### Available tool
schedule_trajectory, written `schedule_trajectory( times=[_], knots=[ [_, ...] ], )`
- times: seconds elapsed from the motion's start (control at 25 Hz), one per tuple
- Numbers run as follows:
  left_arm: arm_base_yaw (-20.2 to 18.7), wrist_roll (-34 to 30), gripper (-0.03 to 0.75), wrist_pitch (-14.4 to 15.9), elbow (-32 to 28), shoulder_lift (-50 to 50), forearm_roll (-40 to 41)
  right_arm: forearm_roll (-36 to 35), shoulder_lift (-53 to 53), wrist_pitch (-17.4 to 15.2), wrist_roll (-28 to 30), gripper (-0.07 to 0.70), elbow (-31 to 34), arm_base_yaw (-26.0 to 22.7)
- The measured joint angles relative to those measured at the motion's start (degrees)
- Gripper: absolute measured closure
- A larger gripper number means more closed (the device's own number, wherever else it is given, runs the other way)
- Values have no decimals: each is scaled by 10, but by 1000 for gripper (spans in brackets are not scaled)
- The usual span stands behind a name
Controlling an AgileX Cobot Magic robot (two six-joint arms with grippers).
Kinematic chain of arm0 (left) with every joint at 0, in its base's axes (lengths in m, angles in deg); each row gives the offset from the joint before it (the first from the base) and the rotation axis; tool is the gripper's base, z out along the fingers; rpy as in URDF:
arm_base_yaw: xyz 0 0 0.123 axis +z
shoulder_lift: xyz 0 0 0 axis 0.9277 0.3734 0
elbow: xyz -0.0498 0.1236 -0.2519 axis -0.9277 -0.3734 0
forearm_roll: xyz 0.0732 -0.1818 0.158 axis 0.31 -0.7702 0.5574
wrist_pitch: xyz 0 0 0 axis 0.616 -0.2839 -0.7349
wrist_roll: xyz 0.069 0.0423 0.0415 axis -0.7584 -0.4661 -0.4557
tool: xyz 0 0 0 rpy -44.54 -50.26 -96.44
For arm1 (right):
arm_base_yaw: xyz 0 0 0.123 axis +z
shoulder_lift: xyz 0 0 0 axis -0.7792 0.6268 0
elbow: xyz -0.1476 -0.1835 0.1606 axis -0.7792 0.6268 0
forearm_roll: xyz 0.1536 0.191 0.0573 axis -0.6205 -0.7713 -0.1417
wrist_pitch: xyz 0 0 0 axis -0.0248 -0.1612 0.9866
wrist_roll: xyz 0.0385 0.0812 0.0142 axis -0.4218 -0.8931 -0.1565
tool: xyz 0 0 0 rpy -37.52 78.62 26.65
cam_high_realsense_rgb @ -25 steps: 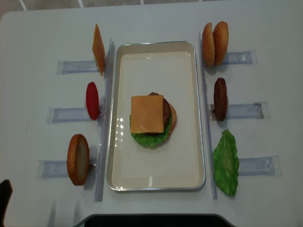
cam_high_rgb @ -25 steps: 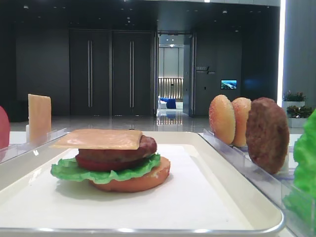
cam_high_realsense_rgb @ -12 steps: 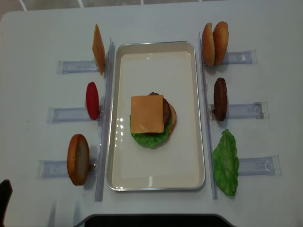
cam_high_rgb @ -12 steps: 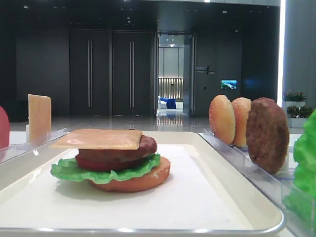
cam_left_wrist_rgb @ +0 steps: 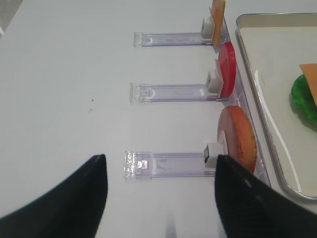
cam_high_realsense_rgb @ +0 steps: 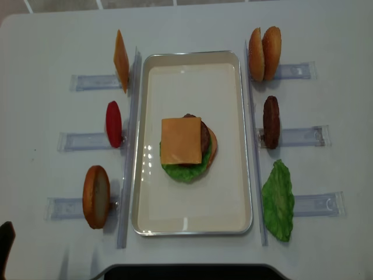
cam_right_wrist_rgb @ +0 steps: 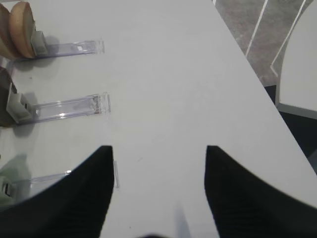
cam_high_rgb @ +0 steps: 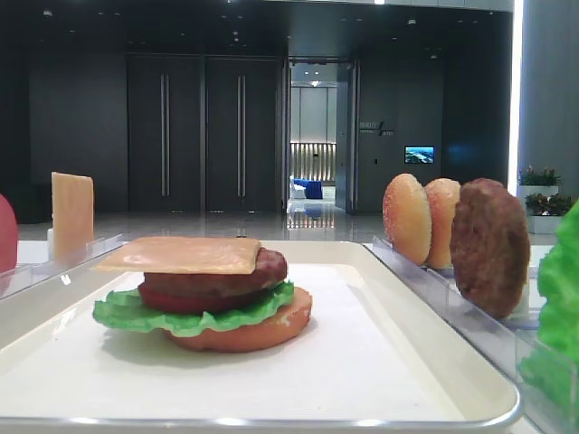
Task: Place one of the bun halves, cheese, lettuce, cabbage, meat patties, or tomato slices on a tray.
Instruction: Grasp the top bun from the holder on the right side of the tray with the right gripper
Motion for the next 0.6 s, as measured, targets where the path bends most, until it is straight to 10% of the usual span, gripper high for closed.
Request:
schedule_trajectory(
  times=[0.6],
  knots=[
    [0,0,199,0,0,0,0,-86,526,16,-27,240,-73,0]
  ],
)
